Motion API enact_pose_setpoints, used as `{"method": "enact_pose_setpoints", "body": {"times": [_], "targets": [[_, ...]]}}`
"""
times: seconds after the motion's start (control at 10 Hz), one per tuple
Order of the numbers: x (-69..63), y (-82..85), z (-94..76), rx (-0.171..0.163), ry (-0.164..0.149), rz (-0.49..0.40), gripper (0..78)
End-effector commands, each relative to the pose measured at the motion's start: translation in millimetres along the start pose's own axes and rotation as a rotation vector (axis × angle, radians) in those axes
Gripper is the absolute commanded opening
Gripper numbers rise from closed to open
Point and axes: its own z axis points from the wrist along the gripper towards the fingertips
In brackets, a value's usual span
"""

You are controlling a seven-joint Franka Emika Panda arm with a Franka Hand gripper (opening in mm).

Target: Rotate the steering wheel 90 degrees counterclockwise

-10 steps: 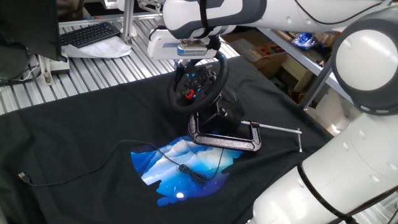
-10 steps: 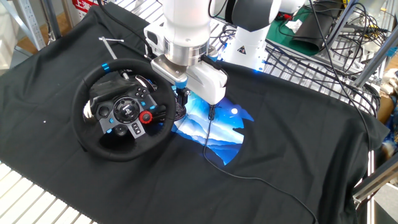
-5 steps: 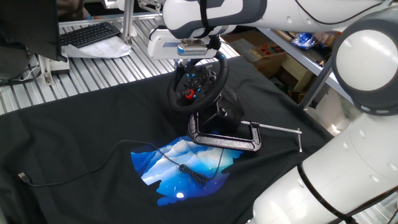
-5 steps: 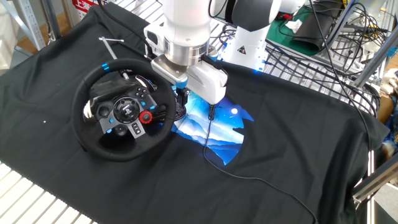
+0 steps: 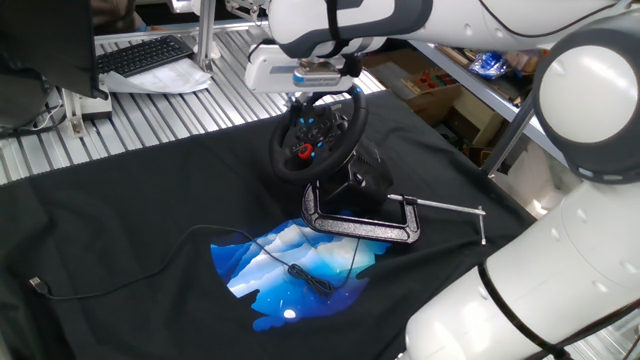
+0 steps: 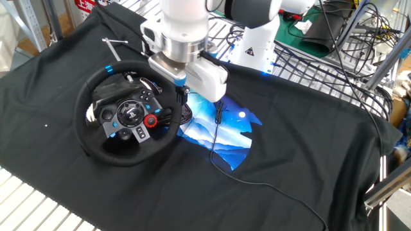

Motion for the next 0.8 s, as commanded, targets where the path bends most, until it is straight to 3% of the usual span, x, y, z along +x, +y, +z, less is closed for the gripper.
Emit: {"method": "enact_pose_setpoints", "body": {"times": [0.1,0.8], "targets": [[-0.9,0.0,-2.2,-0.001,-0.009,0.003,0.0],[0.6,-1.9,2.6,-0.006,-0.008,0.035,0.0]]}}
